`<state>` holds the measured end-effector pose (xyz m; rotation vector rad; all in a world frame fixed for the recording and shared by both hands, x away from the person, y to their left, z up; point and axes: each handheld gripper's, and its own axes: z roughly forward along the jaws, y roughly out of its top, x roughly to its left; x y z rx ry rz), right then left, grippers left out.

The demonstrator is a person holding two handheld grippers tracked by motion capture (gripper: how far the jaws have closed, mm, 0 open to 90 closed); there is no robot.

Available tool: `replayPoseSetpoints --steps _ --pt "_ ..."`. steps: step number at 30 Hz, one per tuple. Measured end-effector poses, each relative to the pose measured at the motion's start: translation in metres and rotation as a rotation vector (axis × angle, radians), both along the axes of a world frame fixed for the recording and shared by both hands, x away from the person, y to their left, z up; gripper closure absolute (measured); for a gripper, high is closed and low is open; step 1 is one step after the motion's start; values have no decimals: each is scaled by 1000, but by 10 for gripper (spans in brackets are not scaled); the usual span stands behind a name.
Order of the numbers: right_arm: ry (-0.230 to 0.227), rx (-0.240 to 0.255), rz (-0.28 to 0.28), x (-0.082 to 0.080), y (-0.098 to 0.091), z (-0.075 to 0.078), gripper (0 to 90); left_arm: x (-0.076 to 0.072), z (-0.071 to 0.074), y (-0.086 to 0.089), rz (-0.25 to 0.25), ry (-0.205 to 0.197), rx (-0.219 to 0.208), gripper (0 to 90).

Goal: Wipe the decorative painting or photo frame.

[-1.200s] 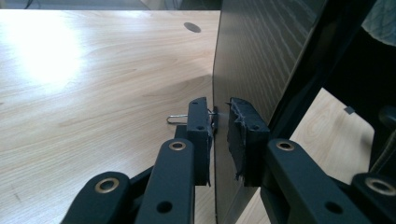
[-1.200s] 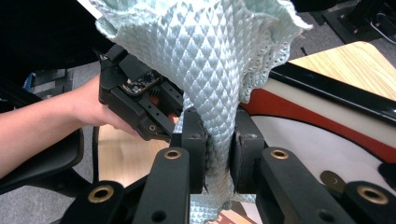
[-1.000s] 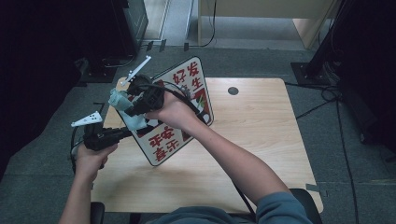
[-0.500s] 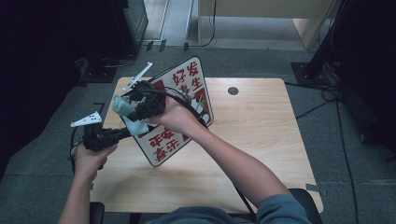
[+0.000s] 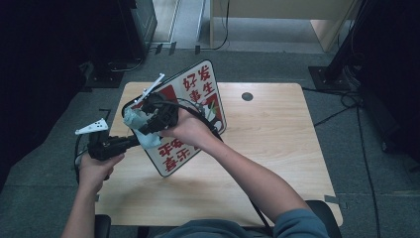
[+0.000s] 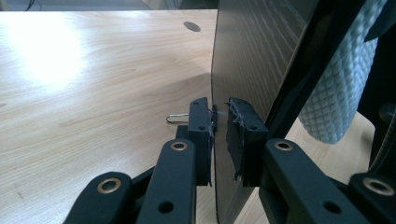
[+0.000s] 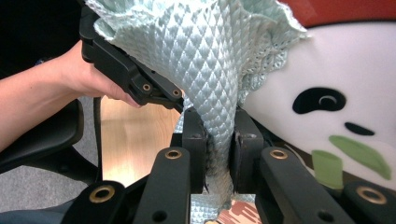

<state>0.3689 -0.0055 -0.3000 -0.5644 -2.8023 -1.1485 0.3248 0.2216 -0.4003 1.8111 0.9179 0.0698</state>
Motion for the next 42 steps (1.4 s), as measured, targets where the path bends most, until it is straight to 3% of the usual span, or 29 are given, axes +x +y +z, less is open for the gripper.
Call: replayPoseSetpoints --steps 14,42 --pt "30 -16 3 -3 0 -15 794 -1 1 0 4 -5 13 783" --pt "54 6 20 -10 -10 -51 793 -2 0 -1 -6 -5 10 765"
